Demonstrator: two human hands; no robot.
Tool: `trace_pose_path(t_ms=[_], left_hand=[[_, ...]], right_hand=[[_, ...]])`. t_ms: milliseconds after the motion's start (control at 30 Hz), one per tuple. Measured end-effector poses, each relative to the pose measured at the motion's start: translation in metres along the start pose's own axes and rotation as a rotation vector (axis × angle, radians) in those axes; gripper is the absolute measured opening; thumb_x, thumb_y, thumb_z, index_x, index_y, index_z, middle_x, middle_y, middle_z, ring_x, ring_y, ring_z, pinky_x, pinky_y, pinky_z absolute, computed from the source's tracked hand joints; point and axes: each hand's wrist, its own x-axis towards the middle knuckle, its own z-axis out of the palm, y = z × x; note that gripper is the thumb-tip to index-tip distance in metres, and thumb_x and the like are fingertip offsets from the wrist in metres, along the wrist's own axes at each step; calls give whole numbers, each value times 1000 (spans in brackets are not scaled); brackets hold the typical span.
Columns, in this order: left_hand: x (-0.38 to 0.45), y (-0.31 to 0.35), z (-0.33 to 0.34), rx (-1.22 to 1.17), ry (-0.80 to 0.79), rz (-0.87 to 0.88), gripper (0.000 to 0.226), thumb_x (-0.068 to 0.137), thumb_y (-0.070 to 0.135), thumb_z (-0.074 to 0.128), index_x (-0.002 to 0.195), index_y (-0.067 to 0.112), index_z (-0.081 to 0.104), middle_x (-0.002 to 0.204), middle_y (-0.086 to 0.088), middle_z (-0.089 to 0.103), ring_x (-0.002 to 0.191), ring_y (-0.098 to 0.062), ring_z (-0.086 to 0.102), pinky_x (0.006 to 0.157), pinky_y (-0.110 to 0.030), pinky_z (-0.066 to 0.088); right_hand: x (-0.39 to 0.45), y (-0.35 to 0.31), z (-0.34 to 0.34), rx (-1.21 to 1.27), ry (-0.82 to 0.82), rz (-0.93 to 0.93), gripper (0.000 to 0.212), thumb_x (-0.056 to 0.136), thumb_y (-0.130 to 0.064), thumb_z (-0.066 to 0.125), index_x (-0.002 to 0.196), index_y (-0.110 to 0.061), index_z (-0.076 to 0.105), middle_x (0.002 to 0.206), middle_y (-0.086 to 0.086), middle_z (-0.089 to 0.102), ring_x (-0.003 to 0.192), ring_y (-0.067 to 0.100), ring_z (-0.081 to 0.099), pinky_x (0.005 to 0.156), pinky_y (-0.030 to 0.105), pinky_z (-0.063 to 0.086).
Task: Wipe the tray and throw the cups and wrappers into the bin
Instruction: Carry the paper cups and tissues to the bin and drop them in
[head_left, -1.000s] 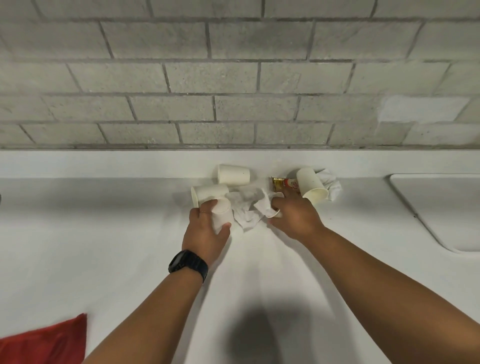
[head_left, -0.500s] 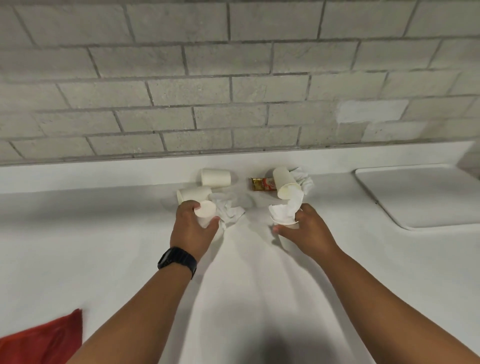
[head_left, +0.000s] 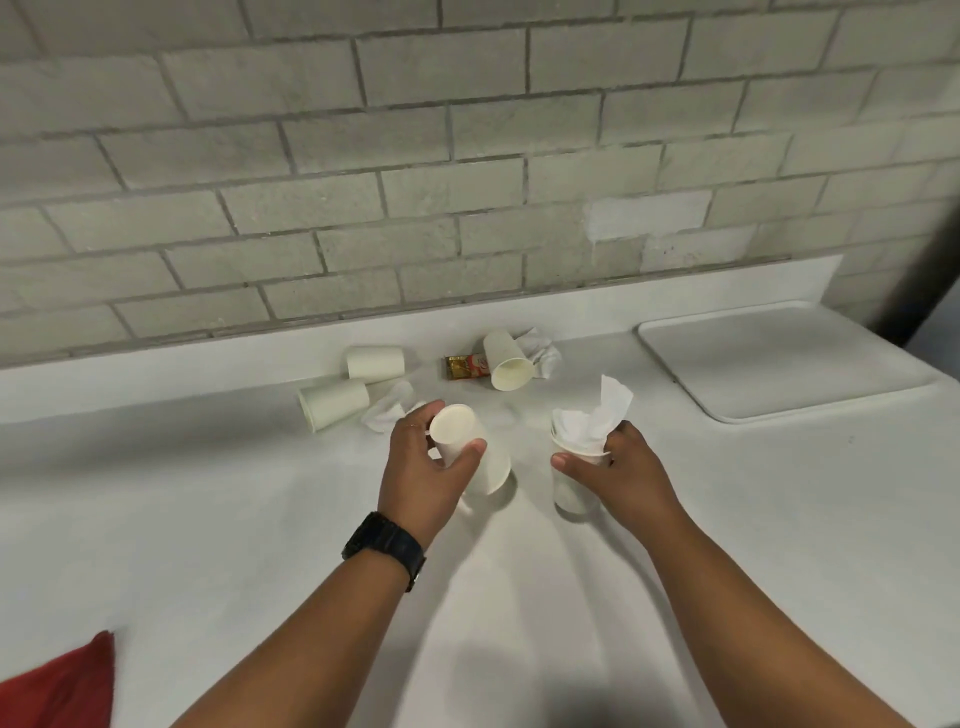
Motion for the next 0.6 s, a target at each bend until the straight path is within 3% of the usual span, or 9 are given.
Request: trace_pose_path(t_ms=[133,300,500,600], left_hand=[[-13,17,36,-11,-58,-30,54,75,31,77,122,31,50,119,16,50,103,-2,56,79,-14,45],[-35,48,99,-29,-159,-7,56,76,30,76,125,30,49,122,14,46,103,-1,55,81,-15,45],[-69,84,191,-69,-279,34,54,76,29,77,122,33,49,123,13,47,103,1,54,88,-24,50],[-97,108,250,-82,-361,46,53,76,29,77,120,36,48,123,13,47,102,2,55,86,-22,50]], right_hand=[[-18,9,-42,4,53,22,40,73,-40,80,109,-31,64,118,-7,55,101,11,59,83,26,45],[-43,30,-107,35,131,30,32,74,-37,79,90,-47,53,114,-8,56,99,11,59,81,25,42],[-74,69,-193,16,227,98,43,73,-36,80,111,-26,64,115,-7,57,99,10,60,73,18,42],[-97,95,-252,22,277,125,43,73,-35,81,111,-28,62,117,-2,60,101,12,61,81,25,47]])
